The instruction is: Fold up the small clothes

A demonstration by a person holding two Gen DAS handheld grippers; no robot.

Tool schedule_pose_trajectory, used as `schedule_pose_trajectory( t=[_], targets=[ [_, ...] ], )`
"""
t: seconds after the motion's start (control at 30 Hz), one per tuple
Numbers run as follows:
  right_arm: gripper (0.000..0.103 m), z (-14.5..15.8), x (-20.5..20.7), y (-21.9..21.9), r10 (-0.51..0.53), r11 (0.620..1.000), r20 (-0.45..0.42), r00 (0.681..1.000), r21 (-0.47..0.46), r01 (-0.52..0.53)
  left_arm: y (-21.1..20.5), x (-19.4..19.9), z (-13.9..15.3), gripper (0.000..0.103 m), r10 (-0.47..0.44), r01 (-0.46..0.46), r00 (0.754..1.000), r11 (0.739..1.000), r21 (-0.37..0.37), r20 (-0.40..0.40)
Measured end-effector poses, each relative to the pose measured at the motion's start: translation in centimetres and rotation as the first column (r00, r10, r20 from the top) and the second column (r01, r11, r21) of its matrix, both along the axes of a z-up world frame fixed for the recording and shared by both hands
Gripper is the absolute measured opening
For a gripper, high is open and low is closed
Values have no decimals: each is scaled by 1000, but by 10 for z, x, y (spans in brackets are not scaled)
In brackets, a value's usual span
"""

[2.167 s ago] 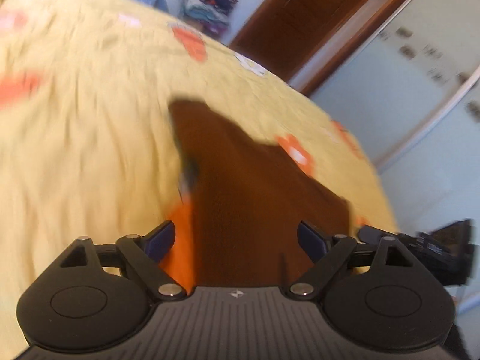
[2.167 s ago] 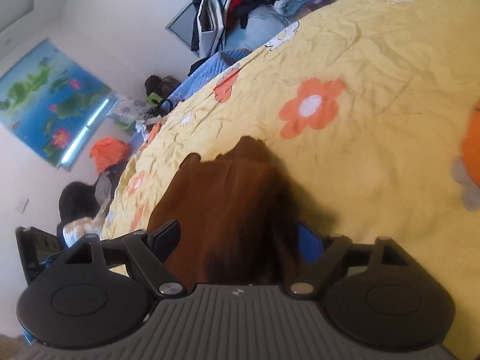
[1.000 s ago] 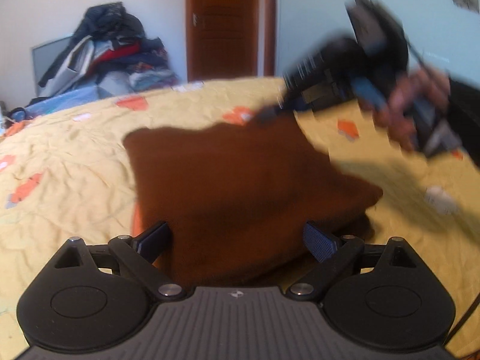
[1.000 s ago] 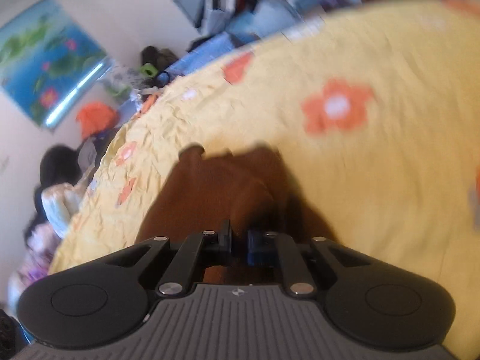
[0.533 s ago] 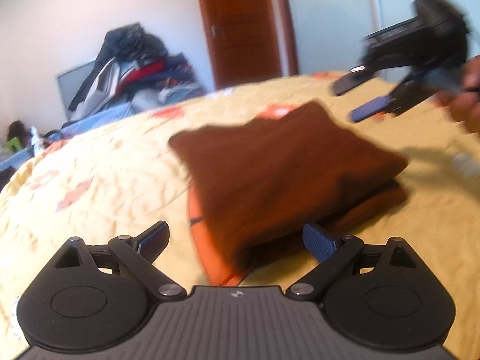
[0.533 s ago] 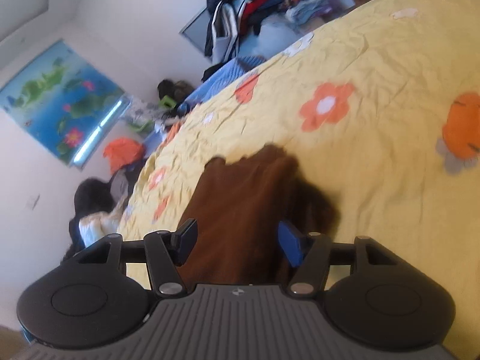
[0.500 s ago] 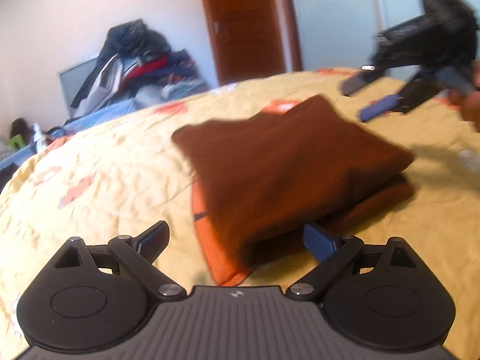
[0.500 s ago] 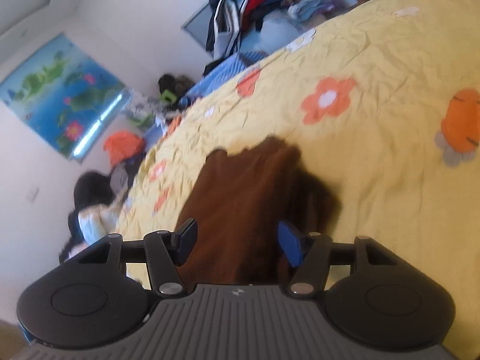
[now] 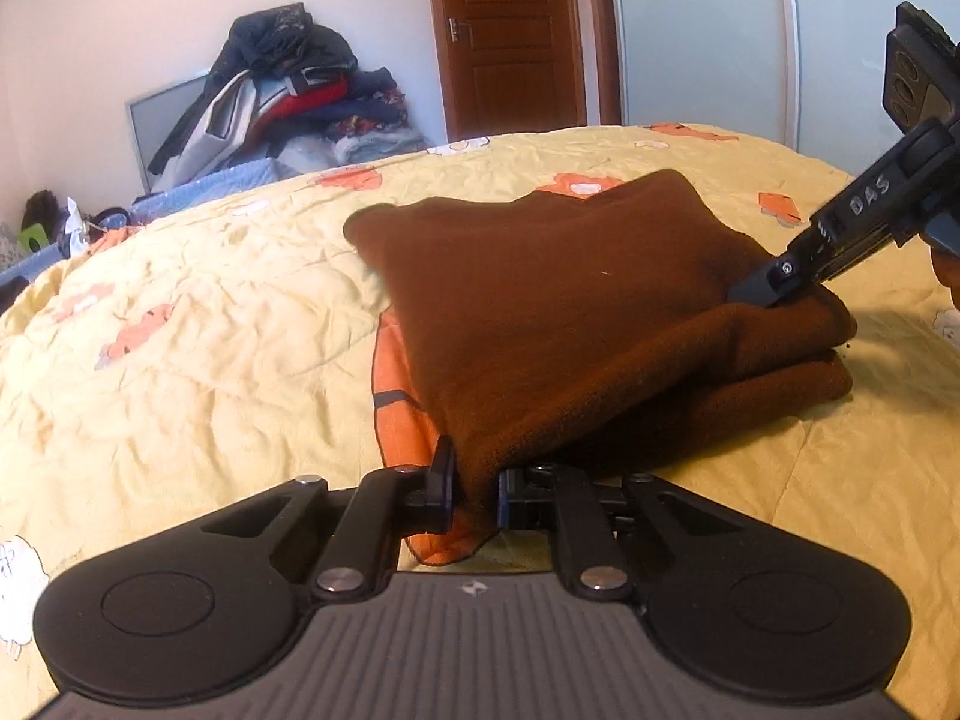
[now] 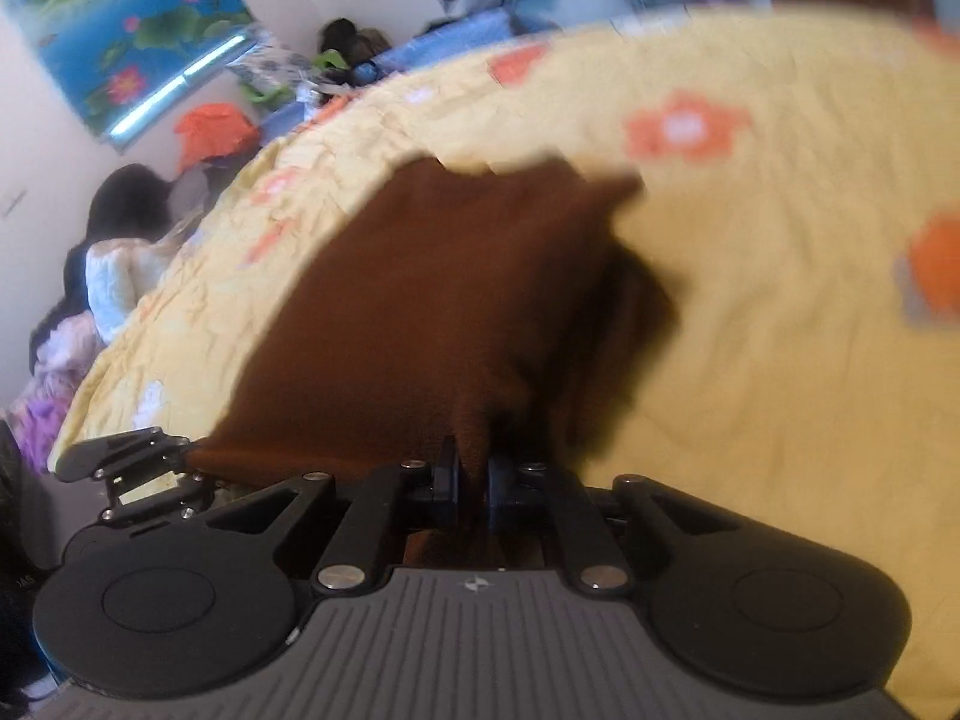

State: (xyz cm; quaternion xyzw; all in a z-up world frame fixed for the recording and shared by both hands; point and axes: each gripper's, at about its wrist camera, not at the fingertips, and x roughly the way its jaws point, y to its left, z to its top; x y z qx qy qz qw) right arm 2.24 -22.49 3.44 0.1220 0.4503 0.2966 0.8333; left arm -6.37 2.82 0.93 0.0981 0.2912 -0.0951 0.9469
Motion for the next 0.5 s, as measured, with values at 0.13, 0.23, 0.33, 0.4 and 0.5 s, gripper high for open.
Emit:
schedule_pose_trajectory(
  t=[0.13, 0.23, 0.33, 0.4, 0.5],
  targets=[
    [50, 10, -6, -7, -21, 994, -1, 1000, 105, 21, 15, -11, 19, 15, -9, 8, 1000, 998, -68, -22],
    [52, 35, -19, -12, -57, 991, 80, 995, 124, 47, 21, -26, 38, 18, -47, 51, 998, 993, -108, 41],
    [53, 48, -27, 0, -5, 986, 112, 994, 165, -14, 7, -22, 41, 43, -78, 87, 993, 992, -95, 86],
    [53, 44, -25, 16, 58, 986, 98, 993, 152, -73, -9, -9, 32, 61, -98, 105, 991, 992, -72, 90],
    [54, 23, -17, 43, 105, 993, 45, 993, 57, -107, -23, 15, 5, 62, -116, 114, 993, 992, -51, -24]
  ],
)
